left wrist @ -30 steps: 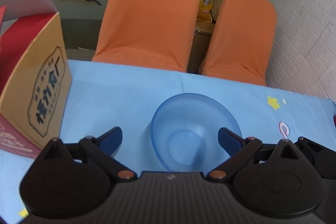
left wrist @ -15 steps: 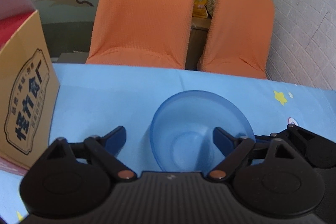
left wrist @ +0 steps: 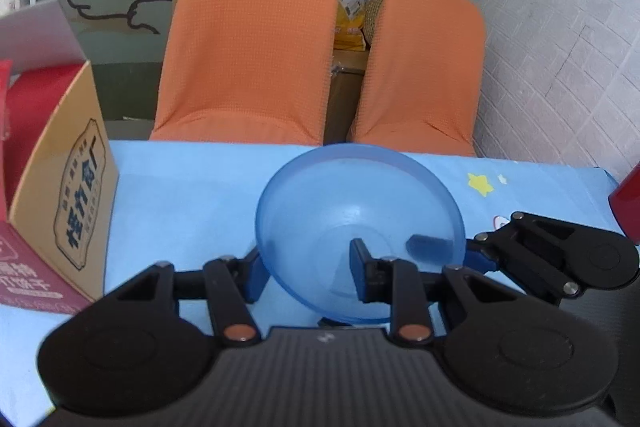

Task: Organize plates and bowls
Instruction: 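Lift the blue bowl and lower it into the white bowl with the left tool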

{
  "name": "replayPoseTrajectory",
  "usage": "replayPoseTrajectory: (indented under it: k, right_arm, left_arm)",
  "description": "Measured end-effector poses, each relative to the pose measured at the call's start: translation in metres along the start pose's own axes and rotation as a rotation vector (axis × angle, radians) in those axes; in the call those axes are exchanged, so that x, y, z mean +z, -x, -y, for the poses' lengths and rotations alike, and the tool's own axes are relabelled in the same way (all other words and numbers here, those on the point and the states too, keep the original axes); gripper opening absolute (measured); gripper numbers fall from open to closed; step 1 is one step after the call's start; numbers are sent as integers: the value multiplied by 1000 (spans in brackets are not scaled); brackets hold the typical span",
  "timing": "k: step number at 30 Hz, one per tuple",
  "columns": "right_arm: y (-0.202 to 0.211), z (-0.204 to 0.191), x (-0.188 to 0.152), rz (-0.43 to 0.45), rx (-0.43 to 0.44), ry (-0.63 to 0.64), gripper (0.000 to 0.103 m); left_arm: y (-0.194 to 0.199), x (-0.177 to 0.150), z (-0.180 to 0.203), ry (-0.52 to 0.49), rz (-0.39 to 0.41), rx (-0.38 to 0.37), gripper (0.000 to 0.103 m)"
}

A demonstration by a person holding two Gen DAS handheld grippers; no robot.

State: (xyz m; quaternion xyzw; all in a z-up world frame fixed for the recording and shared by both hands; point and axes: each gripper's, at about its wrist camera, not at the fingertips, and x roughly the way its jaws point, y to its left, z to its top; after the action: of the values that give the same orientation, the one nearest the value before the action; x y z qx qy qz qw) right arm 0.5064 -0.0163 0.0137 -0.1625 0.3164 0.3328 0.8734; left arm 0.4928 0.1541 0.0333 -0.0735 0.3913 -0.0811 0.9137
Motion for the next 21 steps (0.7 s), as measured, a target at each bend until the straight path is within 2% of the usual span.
replayPoseTrajectory:
  k: [4, 8, 12, 15, 18, 21]
  right_arm:
    - [45, -4, 5, 16, -7, 20, 52]
    - [107, -14, -12, 41, -27, 32, 52]
    - [166, -26, -58, 51, -65, 19, 52]
    - [201, -35, -97, 25, -85, -22, 53]
    - [224, -43, -133, -13, -105, -59, 53]
    - [240, -48, -160, -26, -128, -88, 53]
  left_arm:
    - [44, -2, 28, -23, 35, -24, 28]
    - [87, -20, 62, -45, 29, -97, 28]
    - [117, -61, 106, -106, -2, -171, 28]
    - [128, -103, 142, -151, -35, -213, 28]
    - [133, -139, 173, -202, -58, -239, 28]
    - [135, -162, 194, -244, -71, -241, 28]
